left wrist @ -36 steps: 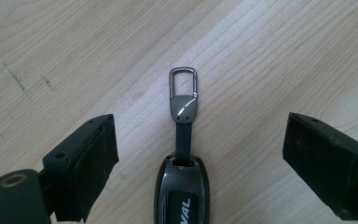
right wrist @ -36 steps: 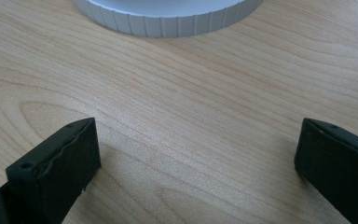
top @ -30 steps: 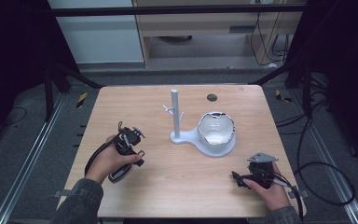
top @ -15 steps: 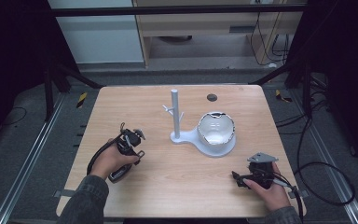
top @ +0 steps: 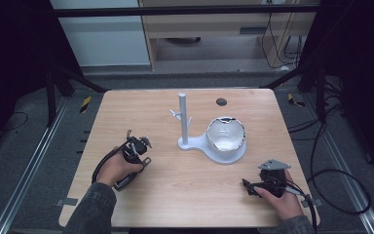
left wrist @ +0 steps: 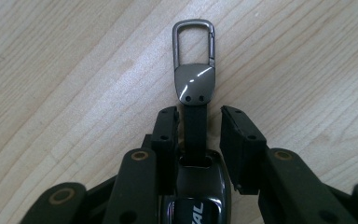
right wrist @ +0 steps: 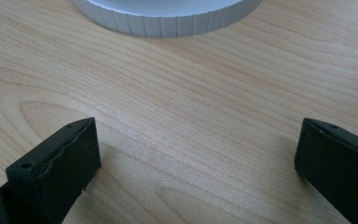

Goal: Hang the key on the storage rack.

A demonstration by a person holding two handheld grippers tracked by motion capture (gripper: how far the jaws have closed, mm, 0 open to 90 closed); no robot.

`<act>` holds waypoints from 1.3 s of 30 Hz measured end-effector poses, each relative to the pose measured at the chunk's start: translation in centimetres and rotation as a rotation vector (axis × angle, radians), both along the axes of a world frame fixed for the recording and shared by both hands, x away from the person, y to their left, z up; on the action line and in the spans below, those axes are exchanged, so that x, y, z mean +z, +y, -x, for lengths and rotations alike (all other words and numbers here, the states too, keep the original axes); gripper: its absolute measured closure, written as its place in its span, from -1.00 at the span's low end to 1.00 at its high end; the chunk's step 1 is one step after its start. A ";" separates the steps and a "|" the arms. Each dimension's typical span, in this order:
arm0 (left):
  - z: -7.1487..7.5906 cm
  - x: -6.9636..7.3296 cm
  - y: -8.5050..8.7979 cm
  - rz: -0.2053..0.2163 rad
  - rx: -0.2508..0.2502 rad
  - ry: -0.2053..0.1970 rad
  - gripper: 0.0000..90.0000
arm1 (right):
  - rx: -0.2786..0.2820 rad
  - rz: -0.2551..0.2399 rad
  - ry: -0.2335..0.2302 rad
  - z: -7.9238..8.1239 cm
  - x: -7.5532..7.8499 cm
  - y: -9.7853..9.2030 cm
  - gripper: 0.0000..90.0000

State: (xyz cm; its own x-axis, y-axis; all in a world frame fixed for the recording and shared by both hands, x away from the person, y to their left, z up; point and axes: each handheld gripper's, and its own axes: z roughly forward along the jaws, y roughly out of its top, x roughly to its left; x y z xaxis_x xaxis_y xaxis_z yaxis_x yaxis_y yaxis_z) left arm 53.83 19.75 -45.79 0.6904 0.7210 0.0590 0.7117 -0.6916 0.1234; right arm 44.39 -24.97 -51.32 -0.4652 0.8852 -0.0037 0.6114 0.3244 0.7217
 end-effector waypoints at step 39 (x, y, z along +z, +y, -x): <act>4.1 3.4 3.7 0.187 -0.021 -0.164 0.79 | -0.001 0.000 0.000 0.0 0.0 0.0 -0.99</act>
